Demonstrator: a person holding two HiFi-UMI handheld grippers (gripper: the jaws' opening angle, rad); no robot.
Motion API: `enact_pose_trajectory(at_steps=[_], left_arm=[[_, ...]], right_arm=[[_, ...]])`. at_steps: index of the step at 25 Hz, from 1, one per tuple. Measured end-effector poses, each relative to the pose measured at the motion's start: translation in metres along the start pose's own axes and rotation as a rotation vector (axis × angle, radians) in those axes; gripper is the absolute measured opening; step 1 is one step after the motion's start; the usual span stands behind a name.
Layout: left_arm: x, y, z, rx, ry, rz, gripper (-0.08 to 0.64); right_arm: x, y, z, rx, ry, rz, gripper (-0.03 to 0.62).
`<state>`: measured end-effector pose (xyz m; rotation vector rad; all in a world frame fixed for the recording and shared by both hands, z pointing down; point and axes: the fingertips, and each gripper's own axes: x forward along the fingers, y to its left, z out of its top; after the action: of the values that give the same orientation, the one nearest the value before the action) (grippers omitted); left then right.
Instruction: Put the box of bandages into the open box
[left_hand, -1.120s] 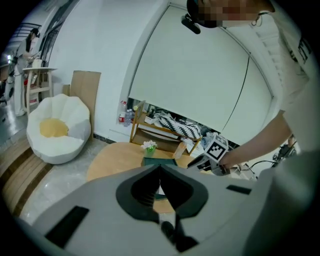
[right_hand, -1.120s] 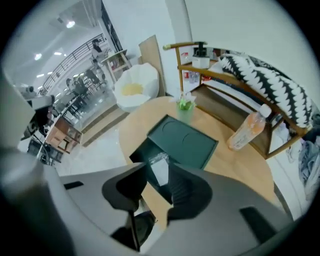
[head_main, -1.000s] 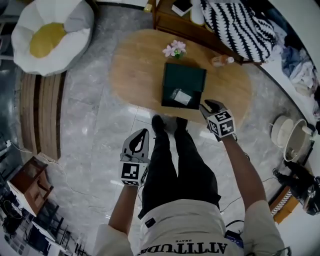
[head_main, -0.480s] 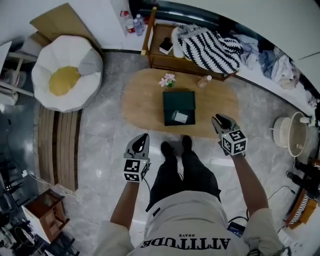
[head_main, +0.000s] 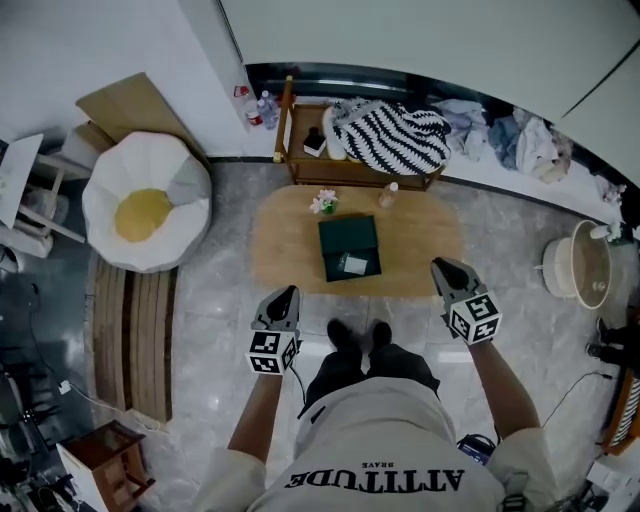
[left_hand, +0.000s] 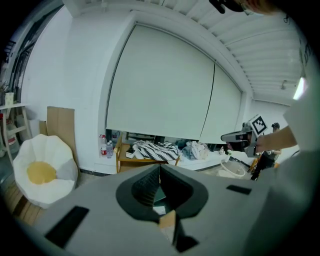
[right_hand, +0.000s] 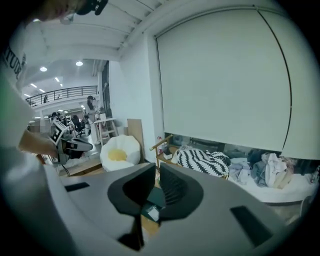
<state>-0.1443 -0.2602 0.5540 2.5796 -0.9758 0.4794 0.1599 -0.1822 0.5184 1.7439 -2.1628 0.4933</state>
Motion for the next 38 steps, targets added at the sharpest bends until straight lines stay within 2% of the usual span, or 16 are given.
enact_pose_trajectory(at_steps=[3, 9, 16, 21, 28, 38], left_arm=[[-0.015, -0.019, 0.013, 0.006, -0.018, -0.002, 0.021], [-0.029, -0.046, 0.037, 0.076, -0.061, -0.001, 0.021], [-0.048, -0.066, 0.073, 0.060, -0.151, 0.047, 0.021], [-0.061, -0.075, 0.089, 0.083, -0.198, 0.074, 0.021], [-0.067, -0.078, 0.092, 0.106, -0.207, 0.104, 0.021], [-0.072, -0.074, 0.105, 0.122, -0.212, 0.108, 0.021]], right_arm=[[-0.032, 0.000, 0.010, 0.009, -0.044, -0.015, 0.041], [-0.080, -0.023, 0.033, 0.007, -0.183, -0.092, 0.038], [-0.118, -0.048, 0.046, 0.021, -0.245, -0.111, 0.035], [-0.133, -0.051, 0.043, 0.005, -0.256, -0.108, 0.035], [-0.143, -0.053, 0.053, -0.030, -0.282, -0.103, 0.035], [-0.143, -0.050, 0.076, -0.058, -0.303, -0.101, 0.020]])
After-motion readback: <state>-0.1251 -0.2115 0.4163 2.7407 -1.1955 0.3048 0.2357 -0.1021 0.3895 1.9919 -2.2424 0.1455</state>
